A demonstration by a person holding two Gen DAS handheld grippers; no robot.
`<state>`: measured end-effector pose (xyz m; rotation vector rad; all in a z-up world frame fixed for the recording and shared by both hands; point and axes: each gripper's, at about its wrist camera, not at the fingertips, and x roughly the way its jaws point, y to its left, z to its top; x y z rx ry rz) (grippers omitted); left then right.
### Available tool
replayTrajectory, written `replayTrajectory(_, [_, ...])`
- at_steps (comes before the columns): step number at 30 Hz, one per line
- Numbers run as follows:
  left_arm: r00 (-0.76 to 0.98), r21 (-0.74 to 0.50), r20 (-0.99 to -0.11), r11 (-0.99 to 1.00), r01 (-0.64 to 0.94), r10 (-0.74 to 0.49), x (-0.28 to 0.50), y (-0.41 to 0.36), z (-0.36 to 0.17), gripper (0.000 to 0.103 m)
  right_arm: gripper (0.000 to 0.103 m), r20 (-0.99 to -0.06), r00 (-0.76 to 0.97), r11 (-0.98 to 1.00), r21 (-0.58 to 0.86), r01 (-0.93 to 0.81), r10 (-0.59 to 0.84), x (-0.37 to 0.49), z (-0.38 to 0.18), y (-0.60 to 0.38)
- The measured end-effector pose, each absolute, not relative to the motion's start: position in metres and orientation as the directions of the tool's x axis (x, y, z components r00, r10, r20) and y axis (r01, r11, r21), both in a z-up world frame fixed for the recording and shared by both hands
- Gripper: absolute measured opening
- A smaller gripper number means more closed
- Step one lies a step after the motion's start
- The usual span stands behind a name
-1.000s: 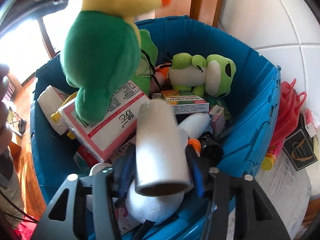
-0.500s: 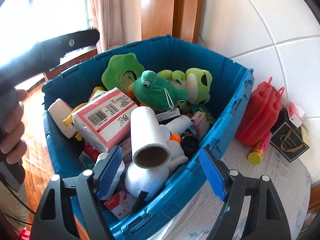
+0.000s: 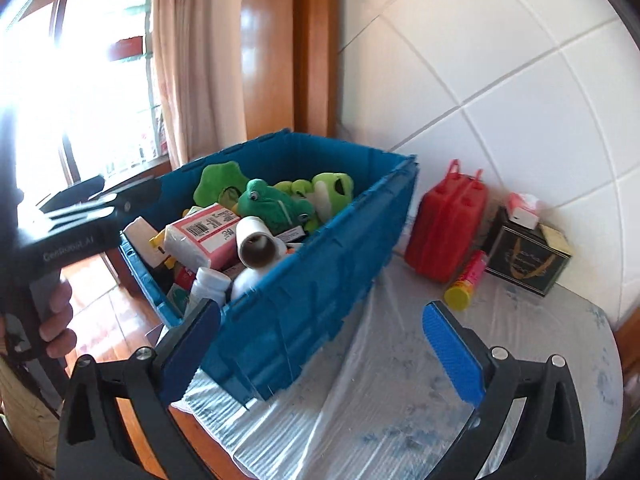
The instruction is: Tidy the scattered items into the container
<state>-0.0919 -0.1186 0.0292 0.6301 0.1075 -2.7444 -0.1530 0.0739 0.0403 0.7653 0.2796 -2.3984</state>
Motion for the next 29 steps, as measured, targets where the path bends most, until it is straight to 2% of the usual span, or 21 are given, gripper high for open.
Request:
replayTrajectory(6, [-0.855,-0.027,-0.484,-0.973,0.229,-0.188,-0.055,-0.071,0.022,0.102,0.103,-0.579,-0.707,-0.868,0.003,0.497,-0.406,-0.110,0.038,0.137])
replayTrajectory(15, [-0.872,-0.039,-0.485,-0.995,0.097,-0.066,-0.008,-0.029,0.022,0.102,0.103,-0.552,-0.772,-0.929,0.014,0.371,-0.316,-0.034,0.040,0.178])
replayTrajectory(21, [-0.866,-0.032,-0.500,-0.999,0.032,-0.012,0.009,-0.022,0.015,0.102,0.103,-0.548,-0.797,-0.955,0.013,0.298,-0.256,-0.001,0.036,0.178])
replayTrajectory(29, [-0.872,-0.016,-0.490,-1.000,0.012,-0.003,0.036,-0.021,0.016,0.102,0.103,-0.570,-0.792,-0.970,0.040,0.239,-0.219,0.020,0.025,0.179])
